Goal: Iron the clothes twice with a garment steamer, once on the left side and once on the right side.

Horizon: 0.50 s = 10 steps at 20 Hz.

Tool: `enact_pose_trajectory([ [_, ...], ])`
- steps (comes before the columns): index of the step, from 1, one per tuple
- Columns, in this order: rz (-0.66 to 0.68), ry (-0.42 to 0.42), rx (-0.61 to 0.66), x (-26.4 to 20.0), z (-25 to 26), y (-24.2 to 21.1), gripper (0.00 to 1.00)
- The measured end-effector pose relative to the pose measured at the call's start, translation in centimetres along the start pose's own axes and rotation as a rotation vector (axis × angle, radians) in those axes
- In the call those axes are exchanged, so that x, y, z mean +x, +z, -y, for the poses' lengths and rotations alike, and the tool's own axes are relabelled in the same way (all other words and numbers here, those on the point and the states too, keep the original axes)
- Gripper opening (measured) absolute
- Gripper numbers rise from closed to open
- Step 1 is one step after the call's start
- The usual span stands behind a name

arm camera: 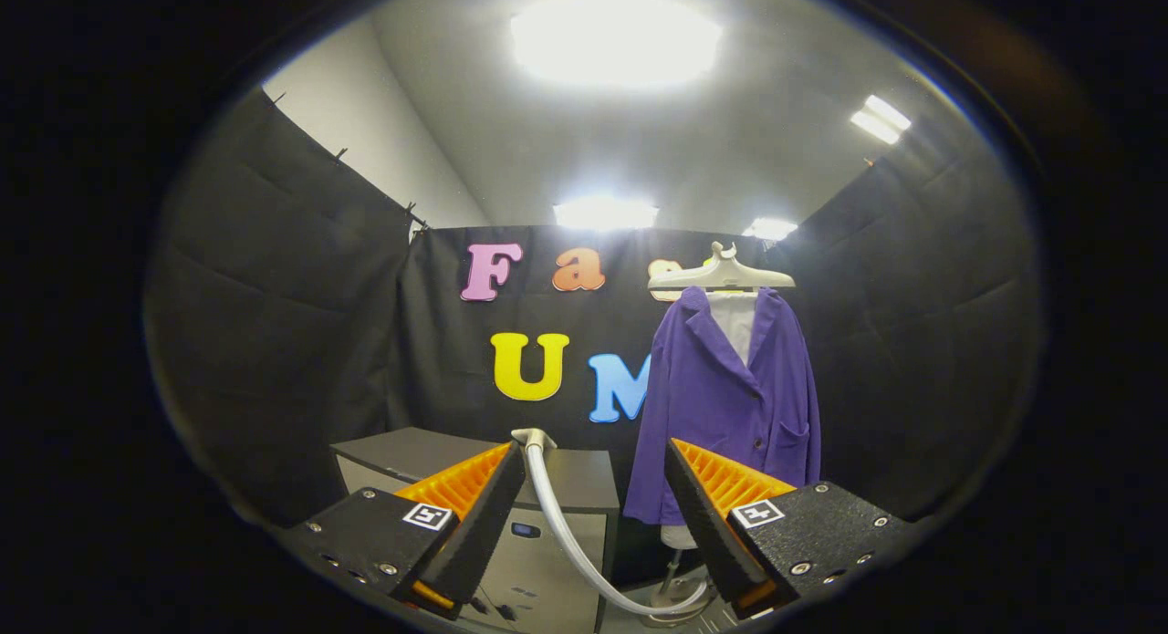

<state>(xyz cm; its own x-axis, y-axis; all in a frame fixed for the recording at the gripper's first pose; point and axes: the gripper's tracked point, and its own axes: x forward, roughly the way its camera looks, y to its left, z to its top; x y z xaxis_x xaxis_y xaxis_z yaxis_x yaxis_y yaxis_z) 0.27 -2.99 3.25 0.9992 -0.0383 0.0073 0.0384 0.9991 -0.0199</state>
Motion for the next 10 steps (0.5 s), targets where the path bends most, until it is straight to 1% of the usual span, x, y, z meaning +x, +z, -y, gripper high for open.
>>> enact_pose_trajectory([
  [2,-0.014,-0.012,0.008,1.0,0.6,0.6,0.95],
  [6,0.003,0.006,0.063,3.1,0.2,4.1,0.95],
  [10,0.027,-0.006,0.074,5.7,0.5,7.0,0.94],
])
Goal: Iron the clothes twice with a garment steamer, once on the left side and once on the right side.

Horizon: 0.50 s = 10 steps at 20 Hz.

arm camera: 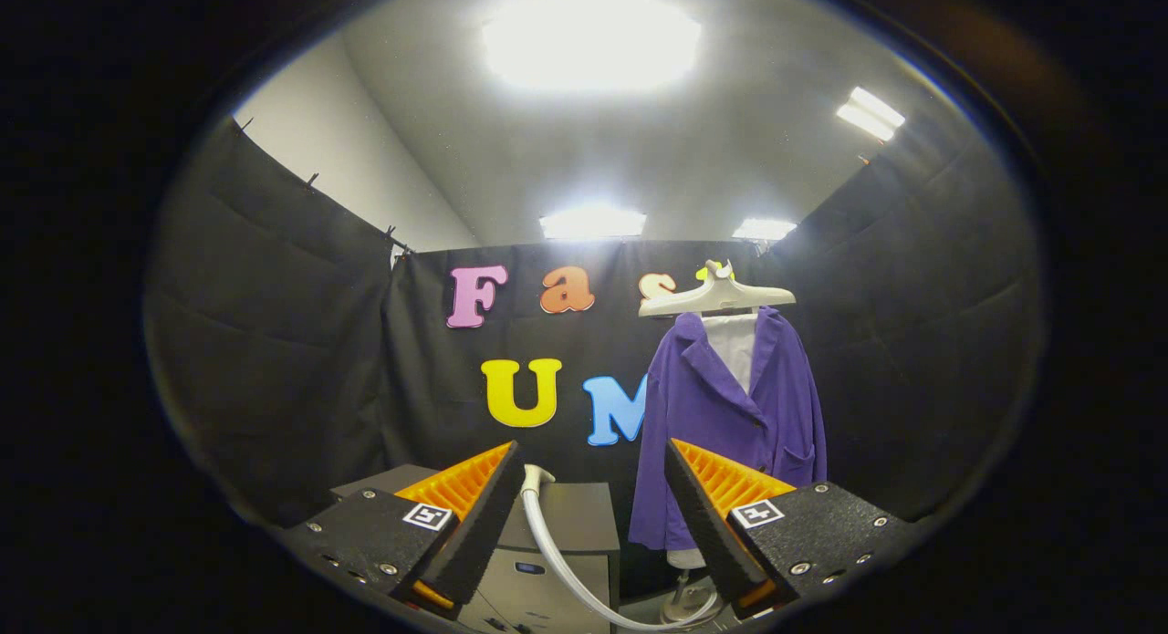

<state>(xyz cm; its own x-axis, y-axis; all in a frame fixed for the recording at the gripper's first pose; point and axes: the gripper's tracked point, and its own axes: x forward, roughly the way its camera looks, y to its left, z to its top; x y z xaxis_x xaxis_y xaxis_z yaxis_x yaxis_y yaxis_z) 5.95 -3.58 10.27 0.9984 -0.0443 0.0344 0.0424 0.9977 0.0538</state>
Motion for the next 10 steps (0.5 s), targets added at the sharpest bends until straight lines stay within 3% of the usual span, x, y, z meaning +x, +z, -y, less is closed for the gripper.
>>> enact_pose_trajectory([
  [10,-0.115,0.010,0.032,12.2,-4.0,-1.9,0.95],
])
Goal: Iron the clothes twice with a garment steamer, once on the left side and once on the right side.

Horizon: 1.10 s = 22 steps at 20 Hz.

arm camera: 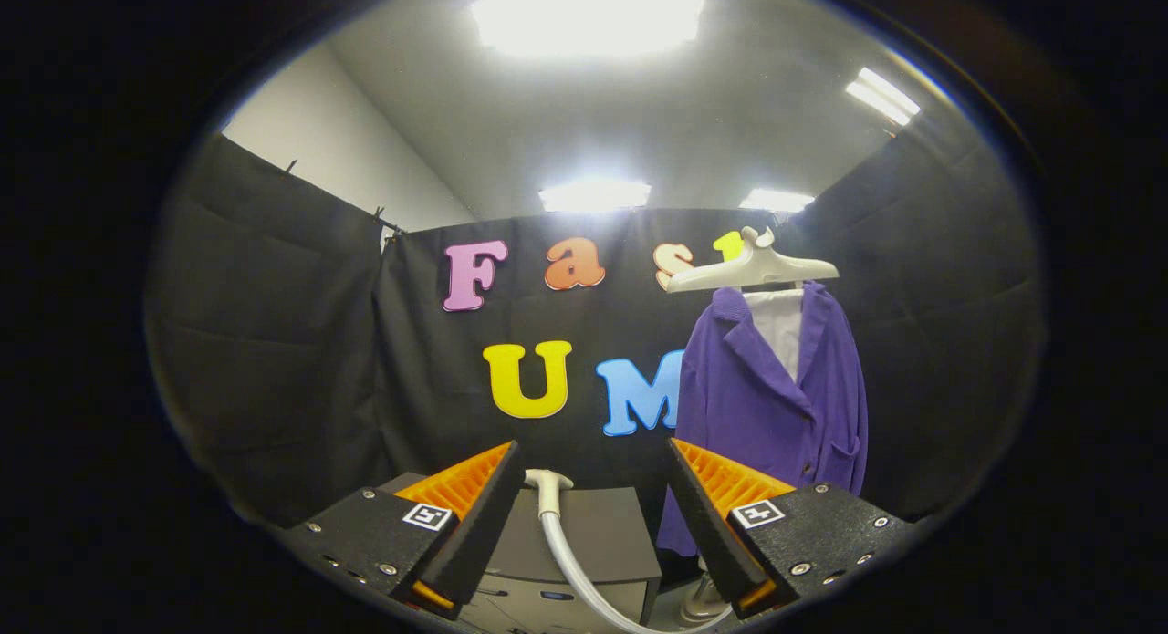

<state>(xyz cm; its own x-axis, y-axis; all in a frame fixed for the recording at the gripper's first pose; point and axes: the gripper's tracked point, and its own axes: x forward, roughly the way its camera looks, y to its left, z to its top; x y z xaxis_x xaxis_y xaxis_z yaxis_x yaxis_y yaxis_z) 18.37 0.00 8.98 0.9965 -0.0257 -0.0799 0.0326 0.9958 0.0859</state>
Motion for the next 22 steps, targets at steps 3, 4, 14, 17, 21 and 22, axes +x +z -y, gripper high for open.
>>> enact_pose_trajectory([
  [3,-0.027,-0.008,-0.008,4.5,-1.3,-0.7,0.95],
  [4,-0.036,-0.012,-0.010,6.0,-1.7,-1.0,0.94],
  [14,-0.210,0.005,0.013,19.3,-5.7,-7.6,0.95],
  [17,-0.279,0.002,0.023,22.7,-6.0,-10.0,0.95],
  [21,-0.388,0.004,0.049,26.3,-6.4,-14.3,0.95],
  [22,-0.412,0.007,0.055,27.2,-6.5,-15.1,0.95],
])
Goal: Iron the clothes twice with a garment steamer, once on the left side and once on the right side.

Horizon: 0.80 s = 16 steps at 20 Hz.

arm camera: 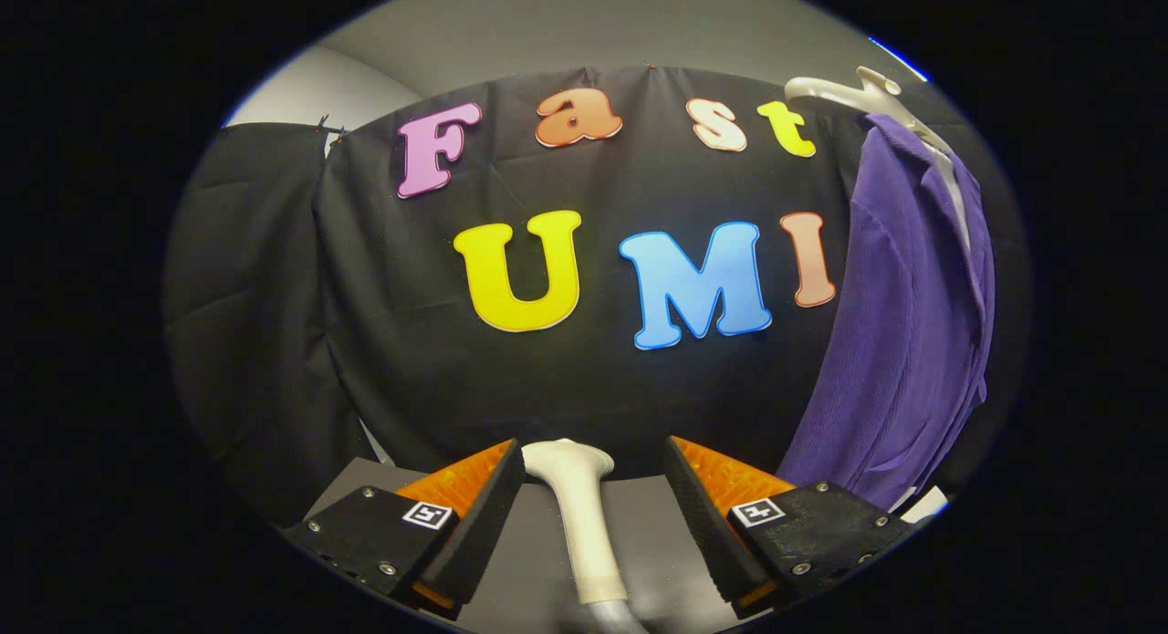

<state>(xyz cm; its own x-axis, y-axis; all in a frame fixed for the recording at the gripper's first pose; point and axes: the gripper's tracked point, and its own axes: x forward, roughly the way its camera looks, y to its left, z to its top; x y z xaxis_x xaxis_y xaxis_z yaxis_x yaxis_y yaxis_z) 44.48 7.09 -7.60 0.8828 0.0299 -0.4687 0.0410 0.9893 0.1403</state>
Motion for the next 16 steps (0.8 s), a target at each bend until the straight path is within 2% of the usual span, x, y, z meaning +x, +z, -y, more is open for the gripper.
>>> enact_pose_trajectory([
  [4,-0.097,0.026,0.041,3.3,-0.3,-2.2,0.94],
  [10,-0.195,0.070,0.116,6.0,-1.8,-4.5,0.96],
  [14,-0.315,0.044,0.126,6.7,-1.9,-7.8,0.95],
  [16,-0.345,0.028,0.124,6.7,-1.8,-8.6,0.88],
])
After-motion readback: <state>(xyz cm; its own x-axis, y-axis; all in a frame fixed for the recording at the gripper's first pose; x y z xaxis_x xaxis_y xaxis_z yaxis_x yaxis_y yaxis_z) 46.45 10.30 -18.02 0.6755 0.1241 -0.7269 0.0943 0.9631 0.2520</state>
